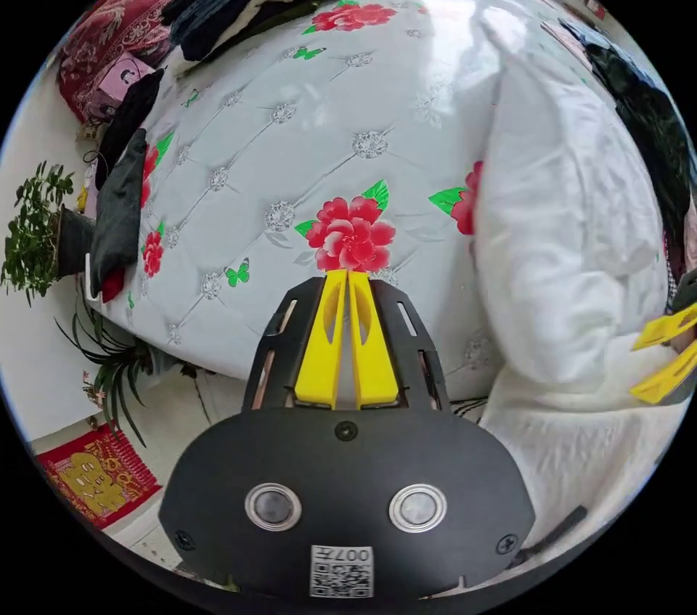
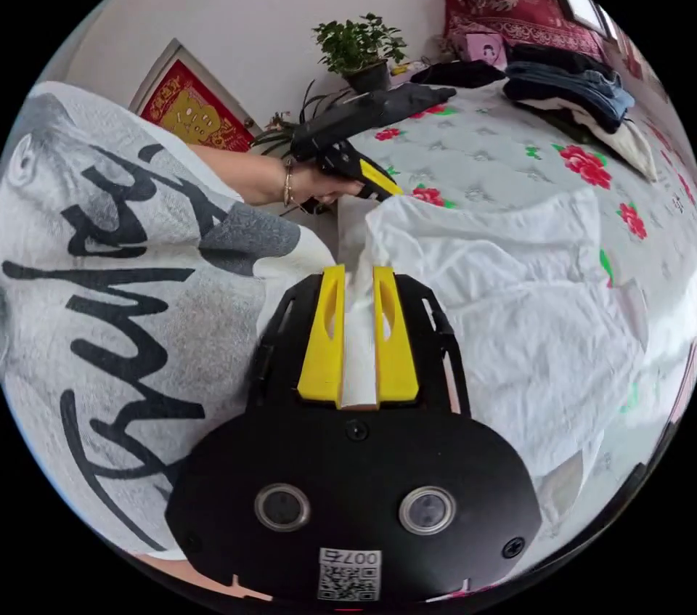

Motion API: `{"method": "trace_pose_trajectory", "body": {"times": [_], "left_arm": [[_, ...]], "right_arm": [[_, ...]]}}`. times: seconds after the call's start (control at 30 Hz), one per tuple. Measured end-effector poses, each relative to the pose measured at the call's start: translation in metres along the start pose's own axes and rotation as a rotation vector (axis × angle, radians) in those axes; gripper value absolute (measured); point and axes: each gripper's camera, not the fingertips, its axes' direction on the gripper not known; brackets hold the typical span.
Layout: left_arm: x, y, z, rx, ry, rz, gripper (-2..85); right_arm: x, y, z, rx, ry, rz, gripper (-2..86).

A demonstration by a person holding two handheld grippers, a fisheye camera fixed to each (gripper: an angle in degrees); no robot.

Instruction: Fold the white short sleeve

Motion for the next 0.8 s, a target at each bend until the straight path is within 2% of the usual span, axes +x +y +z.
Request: {"method": "trace_pose_trajectory", "body": {"times": [0.07,0.2,0.4,0.47,0.53,0.6,0.63,0.77,0.8], "left_arm": [[-0.03,0.021,-0.022,0.084,0.098,-0.096,-0.7],[-0.072,0.054,-0.044,0.156,0.244,-0.168,0.7],[-0.086,0.056,-0.047,0.099,0.329,-0.07,7.5],[-0.073,0.04,-0.036,0.007,0.401,0.006,8.2],[-0.058,0.031,-0.023,-0.086,0.367,0.077,5.3],[-0.053,0.027,-0.026,-0.096,0.34,0.132,0.4],[-0.06,0.026,-0.038,-0.07,0.359,0.146,-0.3],[-0.119,0.039,-0.102,0.125,0.428,0.071,-0.9],[-0.146,0.05,-0.129,0.232,0.53,0.035,-0.9]], "right_arm": [[0.001,0.012,-0.011,0.005,0.096,0.05,7.5],[0.02,0.058,-0.047,0.123,0.255,0.318,9.6],[0.026,0.08,-0.052,0.13,0.424,0.543,11.1],[0.031,0.076,-0.044,0.109,0.466,0.58,10.5],[0.041,0.072,-0.029,0.045,0.441,0.613,8.7],[0.047,0.069,-0.023,0.004,0.315,0.612,4.2],[0.044,0.07,-0.028,0.024,0.314,0.607,2.9],[-0.001,0.095,-0.117,0.319,0.35,0.556,0.4],[-0.021,0.103,-0.149,0.406,0.353,0.516,0.1]]}}
